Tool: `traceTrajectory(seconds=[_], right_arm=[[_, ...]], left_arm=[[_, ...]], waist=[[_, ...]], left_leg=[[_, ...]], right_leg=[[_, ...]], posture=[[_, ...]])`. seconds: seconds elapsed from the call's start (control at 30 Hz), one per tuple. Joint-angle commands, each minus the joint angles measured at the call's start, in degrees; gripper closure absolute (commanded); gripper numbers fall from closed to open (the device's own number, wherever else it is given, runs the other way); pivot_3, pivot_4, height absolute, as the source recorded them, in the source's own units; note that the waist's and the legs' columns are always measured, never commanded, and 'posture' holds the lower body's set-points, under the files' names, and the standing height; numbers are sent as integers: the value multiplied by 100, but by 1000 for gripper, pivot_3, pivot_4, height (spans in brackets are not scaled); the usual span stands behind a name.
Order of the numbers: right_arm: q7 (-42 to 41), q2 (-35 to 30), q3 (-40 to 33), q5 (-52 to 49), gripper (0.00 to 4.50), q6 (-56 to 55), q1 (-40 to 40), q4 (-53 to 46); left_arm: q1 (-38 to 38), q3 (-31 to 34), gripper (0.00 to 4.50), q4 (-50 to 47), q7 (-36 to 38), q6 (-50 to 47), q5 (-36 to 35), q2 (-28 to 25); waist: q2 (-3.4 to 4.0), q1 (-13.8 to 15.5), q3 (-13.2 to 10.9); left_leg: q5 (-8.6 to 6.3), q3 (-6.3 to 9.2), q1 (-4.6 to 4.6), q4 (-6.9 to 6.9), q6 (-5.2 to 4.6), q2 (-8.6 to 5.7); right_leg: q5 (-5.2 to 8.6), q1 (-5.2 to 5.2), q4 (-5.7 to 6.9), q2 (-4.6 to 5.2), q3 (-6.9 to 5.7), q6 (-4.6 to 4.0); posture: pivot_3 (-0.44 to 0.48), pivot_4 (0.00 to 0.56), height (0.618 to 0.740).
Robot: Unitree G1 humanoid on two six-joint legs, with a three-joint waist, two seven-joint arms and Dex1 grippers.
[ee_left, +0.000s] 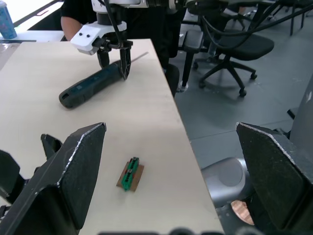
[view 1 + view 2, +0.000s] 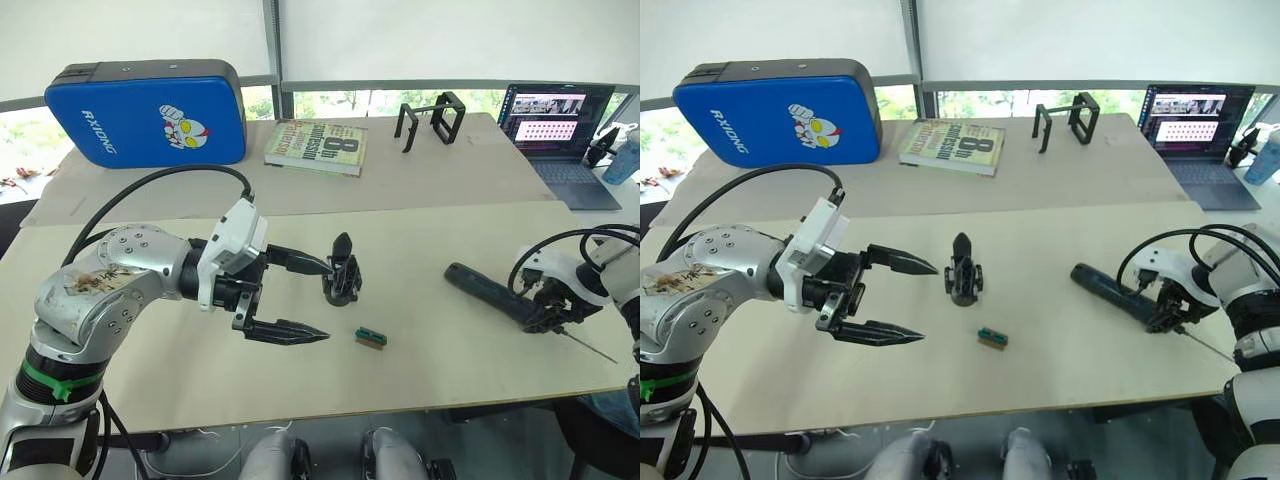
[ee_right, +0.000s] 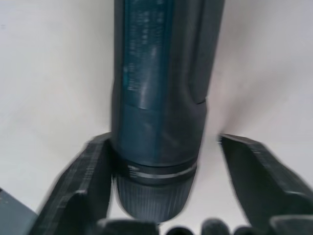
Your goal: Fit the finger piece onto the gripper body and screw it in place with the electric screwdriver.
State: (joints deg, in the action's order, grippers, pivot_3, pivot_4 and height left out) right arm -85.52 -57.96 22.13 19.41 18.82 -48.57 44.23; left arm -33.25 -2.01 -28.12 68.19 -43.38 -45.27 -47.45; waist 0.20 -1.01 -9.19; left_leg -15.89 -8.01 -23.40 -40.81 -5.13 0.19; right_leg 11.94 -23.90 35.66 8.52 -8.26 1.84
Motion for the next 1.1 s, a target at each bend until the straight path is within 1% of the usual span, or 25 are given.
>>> traceTrajectory(seconds=[0.03,0.07,0.2,0.27,0.33,0.37,0.43,0.5,0.57,0.63,0.67,0.7,0.73,0.8,0.9,1.0,1.1], right_arm=[[-107,121,-12,-78,2422,-204,99,-40],[-140,102,-52,-107,2603,-242,103,-114],[-59,-276,-479,-422,2603,-1292,144,-710],[91,-505,-870,-715,2603,-1629,357,-1131],[128,-619,-1376,-1194,2603,-1443,685,-1664],[195,-630,-1712,-1485,2603,-1082,883,-2001],[372,-516,-2633,-2301,2603,-233,1417,-2885],[707,-208,-3678,-3111,2603,726,2110,-4033],[1224,341,-4602,-3853,2603,1418,2755,-5205],[1859,1045,-5288,-4482,2603,1789,3288,-6214],[2120,1327,-5502,-4726,2603,1904,3475,-6589],[2471,1765,-5675,-5069,2603,1946,3711,-7093],[2827,2203,-5750,-5397,2603,1956,3944,-7579],[3319,2749,-5740,-5772,2603,1900,4253,-8211],[3709,3232,-5420,-5930,2603,1604,4668,-8739],[3781,3539,-4933,-5879,2603,1247,5120,-9000],[3728,3607,-4456,-5716,2603,845,5391,-9018]], left_arm=[[100,-19,0,-162,76,203,115,-100],[140,-31,0,-179,95,232,139,-116],[330,-142,0,-221,192,327,249,-155],[486,-278,0,-224,279,444,408,-185],[650,-382,0,-193,359,542,531,-217],[733,-448,0,-147,407,623,630,-236],[915,-609,0,-19,570,860,873,-297],[1036,-740,0,142,690,1089,1062,-279],[1072,-837,0,322,720,1264,1178,-155],[1077,-937,0,499,666,1384,1296,27],[1080,-968,0,573,647,1431,1343,101],[1101,-1034,0,723,656,1612,1469,213],[1118,-1106,0,920,675,1880,1620,363],[1115,-1170,0,1226,653,2237,1811,626],[1028,-1176,0,1577,460,2286,1834,1085],[983,-1319,0,1983,606,2679,2100,1296],[914,-1431,0,2506,732,3137,2342,1501]], waist=[[-11,0,1],[-11,0,1],[-9,-3,-3],[15,2,-17],[37,29,-31],[40,40,-33],[41,68,-33],[41,100,-33],[40,147,-33],[40,196,-33],[40,203,-33],[41,226,-33],[41,244,-33],[41,243,-32],[40,226,-32],[36,211,-29],[36,170,-29]], left_leg=[[-1,0,3,0,1,1],[-1,1,3,0,2,3],[0,-3,0,2,4,3],[0,-9,-3,4,5,2],[0,-18,-4,7,4,-1],[0,-18,-6,7,4,-1],[0,-18,-8,5,4,2],[0,-16,-7,3,4,3],[0,-13,-6,1,4,10],[0,-12,-6,-2,5,14],[-1,-8,-7,-3,5,15],[-1,-8,-8,-4,5,13],[-1,-8,-10,-2,5,11],[-2,-6,-9,1,5,8],[-1,-14,-9,0,3,-3],[-1,-14,-6,1,2,-8],[-1,-21,0,5,1,-14]], right_leg=[[1,3,0,-1,0,-2],[2,3,0,-1,0,-3],[2,-9,5,-2,7,-4],[3,-19,11,-1,17,-4],[3,-28,15,1,30,-4],[3,-29,17,1,30,-4],[3,-29,19,-2,34,-4],[3,-28,20,-2,37,-4],[2,-24,21,-3,38,-5],[1,-25,24,-4,39,-7],[1,-23,23,-5,38,-6],[1,-25,24,-4,40,-6],[0,-27,24,-1,44,-6],[0,-28,23,-3,52,-7],[-1,-33,30,-4,64,-5],[-2,-30,29,-11,69,-3],[0,-31,32,-14,78,-4]], posture=[[0,150,740],[0,150,740],[0,150,740],[0,150,740],[0,150,740],[0,150,740],[0,150,740],[0,150,740],[0,150,740],[0,150,740],[0,150,740],[0,150,740],[0,150,740],[0,150,740],[0,150,740],[0,150,740],[0,150,740]])
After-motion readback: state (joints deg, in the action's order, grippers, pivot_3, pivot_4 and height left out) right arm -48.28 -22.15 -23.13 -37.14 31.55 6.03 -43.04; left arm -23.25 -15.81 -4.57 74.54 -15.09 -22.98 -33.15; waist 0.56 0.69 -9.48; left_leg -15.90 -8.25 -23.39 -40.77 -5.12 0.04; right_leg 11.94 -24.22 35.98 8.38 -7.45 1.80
